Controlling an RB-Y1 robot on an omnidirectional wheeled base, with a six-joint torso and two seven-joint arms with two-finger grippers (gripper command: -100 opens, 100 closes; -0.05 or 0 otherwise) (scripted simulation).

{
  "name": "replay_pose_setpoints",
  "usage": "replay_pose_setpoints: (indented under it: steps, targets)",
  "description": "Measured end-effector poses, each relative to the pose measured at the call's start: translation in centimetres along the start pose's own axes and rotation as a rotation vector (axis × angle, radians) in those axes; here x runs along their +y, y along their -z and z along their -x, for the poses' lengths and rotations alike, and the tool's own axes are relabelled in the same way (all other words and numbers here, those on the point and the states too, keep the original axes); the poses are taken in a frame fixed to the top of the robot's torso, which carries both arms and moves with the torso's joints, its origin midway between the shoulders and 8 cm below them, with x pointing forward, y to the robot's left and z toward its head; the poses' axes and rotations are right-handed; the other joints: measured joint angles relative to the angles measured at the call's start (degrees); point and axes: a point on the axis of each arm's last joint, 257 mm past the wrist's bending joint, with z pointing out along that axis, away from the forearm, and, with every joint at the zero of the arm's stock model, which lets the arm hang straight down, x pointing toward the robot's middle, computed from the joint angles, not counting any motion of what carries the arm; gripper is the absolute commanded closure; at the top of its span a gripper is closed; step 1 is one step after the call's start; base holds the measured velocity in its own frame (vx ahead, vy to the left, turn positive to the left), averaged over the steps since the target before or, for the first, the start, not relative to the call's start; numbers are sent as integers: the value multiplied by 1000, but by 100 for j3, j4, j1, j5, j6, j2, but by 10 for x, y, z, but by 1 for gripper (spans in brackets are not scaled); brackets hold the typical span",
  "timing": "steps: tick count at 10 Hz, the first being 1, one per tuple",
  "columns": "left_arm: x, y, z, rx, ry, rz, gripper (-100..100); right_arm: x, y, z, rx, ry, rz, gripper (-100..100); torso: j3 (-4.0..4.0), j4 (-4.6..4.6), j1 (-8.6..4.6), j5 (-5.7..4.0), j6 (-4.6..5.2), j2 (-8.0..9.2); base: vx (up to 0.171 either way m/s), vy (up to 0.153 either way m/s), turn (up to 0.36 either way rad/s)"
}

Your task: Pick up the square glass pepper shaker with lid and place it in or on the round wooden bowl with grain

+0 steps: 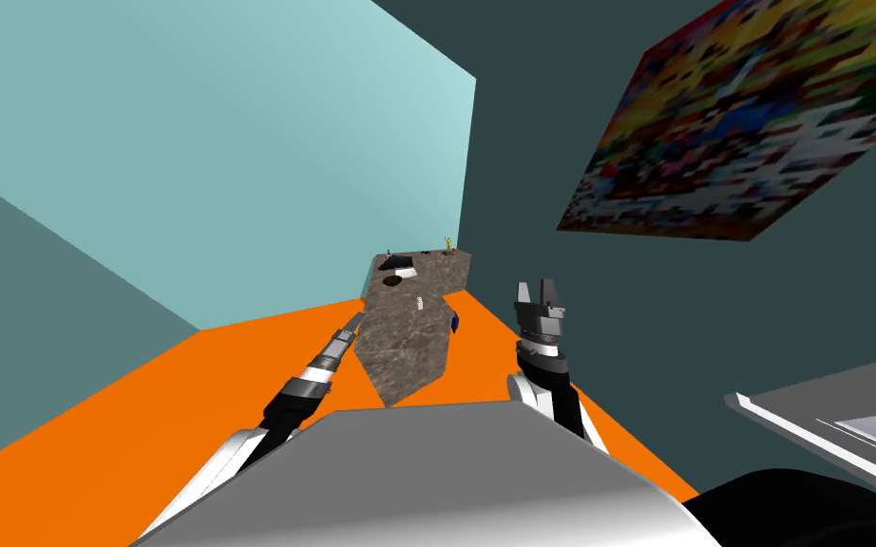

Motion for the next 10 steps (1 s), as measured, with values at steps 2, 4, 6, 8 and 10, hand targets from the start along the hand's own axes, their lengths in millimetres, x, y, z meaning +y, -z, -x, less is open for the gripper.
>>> replay_pose_setpoints:
  steps: [2, 4, 6, 8, 10]
  targets:
    - [27, 15, -3, 61, -59, 81, -100, 0, 0, 0, 0, 0, 0, 0, 7, 2, 34, 8, -7, 13, -38, 82, 364]
    - [33, 17, -10, 91, -112, 92, -100, 0, 0, 0, 0, 0, 0, 0, 0, 0, -2, 0, 1, 0, -12, 58, 229]
    - [60, 36, -12, 152, -175, 176, -100, 0, 0, 0, 0, 0, 0, 0, 5, 1, 37, 9, -5, 9, -31, 91, 371]
    - [68, 39, -15, 185, -236, 188, -100, 0, 0, 0, 0, 0, 0, 0, 3, 1, -3, 0, 3, 6, -20, 53, 202]
    - [96, 63, -11, 244, -297, 272, -100, 0, 0, 0, 0, 0, 0, 0, 5, 2, 37, 9, -5, 9, -7, 103, 434]
